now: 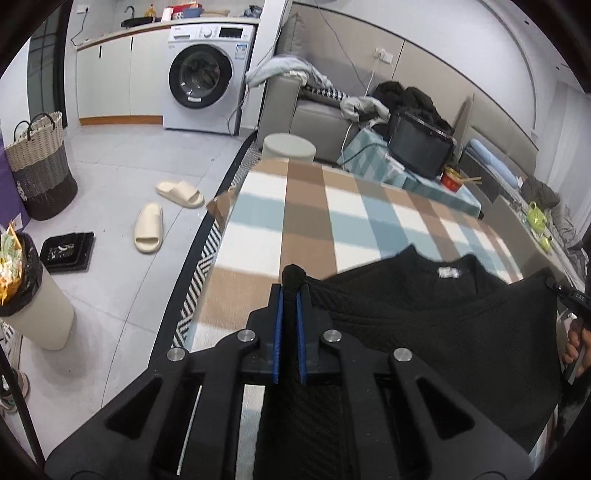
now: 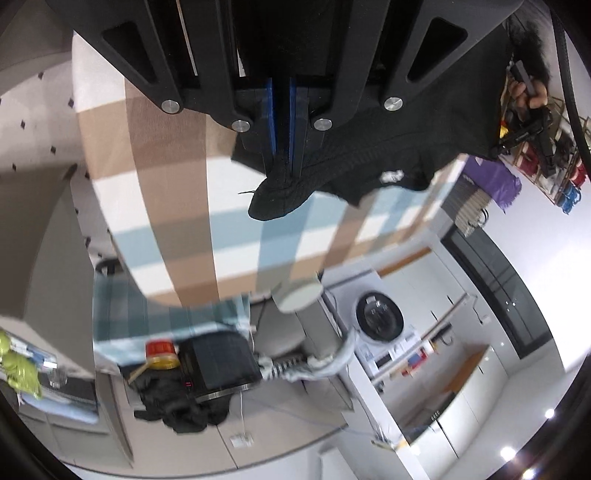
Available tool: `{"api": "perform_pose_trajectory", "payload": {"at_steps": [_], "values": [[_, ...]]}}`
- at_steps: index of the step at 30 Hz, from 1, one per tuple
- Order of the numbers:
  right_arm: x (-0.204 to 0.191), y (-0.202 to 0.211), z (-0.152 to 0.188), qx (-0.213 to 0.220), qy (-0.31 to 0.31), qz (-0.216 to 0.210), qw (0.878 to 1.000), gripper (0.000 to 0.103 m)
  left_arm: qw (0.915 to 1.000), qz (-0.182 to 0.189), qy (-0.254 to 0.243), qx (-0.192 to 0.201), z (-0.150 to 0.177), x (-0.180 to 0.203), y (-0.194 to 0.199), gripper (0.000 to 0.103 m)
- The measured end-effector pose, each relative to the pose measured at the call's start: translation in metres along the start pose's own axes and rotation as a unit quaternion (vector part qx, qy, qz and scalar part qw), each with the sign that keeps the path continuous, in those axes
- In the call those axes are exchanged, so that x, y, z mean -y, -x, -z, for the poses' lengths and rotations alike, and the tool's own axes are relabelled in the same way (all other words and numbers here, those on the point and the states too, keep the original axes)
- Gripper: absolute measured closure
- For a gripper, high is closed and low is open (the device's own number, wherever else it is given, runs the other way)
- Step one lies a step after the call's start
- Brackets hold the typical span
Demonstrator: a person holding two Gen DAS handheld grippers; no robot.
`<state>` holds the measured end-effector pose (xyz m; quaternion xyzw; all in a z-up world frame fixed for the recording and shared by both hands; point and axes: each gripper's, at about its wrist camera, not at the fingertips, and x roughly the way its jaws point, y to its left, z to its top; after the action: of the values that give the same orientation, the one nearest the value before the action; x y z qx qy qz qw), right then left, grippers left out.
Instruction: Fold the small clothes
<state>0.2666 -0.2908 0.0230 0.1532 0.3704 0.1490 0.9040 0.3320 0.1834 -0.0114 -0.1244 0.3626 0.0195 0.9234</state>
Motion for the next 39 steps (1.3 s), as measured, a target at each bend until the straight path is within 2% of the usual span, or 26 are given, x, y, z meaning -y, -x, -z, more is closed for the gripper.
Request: {"api": "perform_pose_trajectory", "payload": {"at_steps": [4, 7, 9, 11, 15, 17, 20, 26, 29, 31, 37, 39], "values": [[-0.003, 0.006, -0.016, 0.035, -0.008, 0.017, 0.999, 0.098, 0.9998, -0.002, 0.000, 0.021, -0.024, 0.005, 0.001, 0.099], [0.005, -0.006, -0.027, 0.031, -0.022, 0.041, 0.998, 0.098, 0.9997, -0.014, 0.001, 0.019, -0.041, 0.008, -0.017, 0.098], [0.014, -0.027, -0.026, -0.005, -0.028, 0.067, 0.997, 0.094, 0.9988, -0.040, 0.008, -0.025, -0.042, 0.009, -0.045, 0.098], [0.027, -0.047, -0.019, -0.053, -0.053, 0.091, 0.993, 0.079, 0.9963, -0.058, 0.010, -0.063, -0.037, 0.009, -0.062, 0.093], [0.044, -0.049, 0.002, -0.104, -0.075, 0.093, 0.987, 0.075, 0.9946, -0.060, 0.009, -0.085, -0.018, 0.005, -0.064, 0.087], [0.048, -0.038, 0.015, -0.120, -0.079, 0.086, 0.986, 0.067, 0.9942, -0.065, 0.014, -0.084, -0.010, 0.001, -0.052, 0.073], [0.046, -0.016, 0.033, -0.131, -0.082, 0.064, 0.986, 0.062, 0.9946, -0.072, 0.023, -0.071, 0.004, -0.004, -0.026, 0.051], [0.024, 0.032, 0.089, -0.153, -0.055, 0.044, 0.986, 0.061, 0.9942, -0.067, 0.042, -0.073, 0.051, -0.011, 0.029, 0.045], [0.018, 0.055, 0.113, -0.141, -0.057, 0.039, 0.988, 0.061, 0.9952, -0.064, 0.030, -0.068, 0.076, -0.005, 0.051, 0.045], [0.017, 0.065, 0.129, -0.133, -0.068, 0.017, 0.989, 0.061, 0.9958, -0.064, 0.018, -0.063, 0.094, 0.001, 0.064, 0.045], [0.001, 0.081, 0.150, -0.115, -0.042, 0.011, 0.992, 0.061, 0.9960, -0.069, 0.010, -0.056, 0.134, 0.007, 0.090, 0.045], [-0.010, 0.081, 0.158, -0.116, -0.018, 0.022, 0.993, 0.061, 0.9966, -0.064, 0.010, -0.050, 0.144, 0.008, 0.100, 0.045]]}}
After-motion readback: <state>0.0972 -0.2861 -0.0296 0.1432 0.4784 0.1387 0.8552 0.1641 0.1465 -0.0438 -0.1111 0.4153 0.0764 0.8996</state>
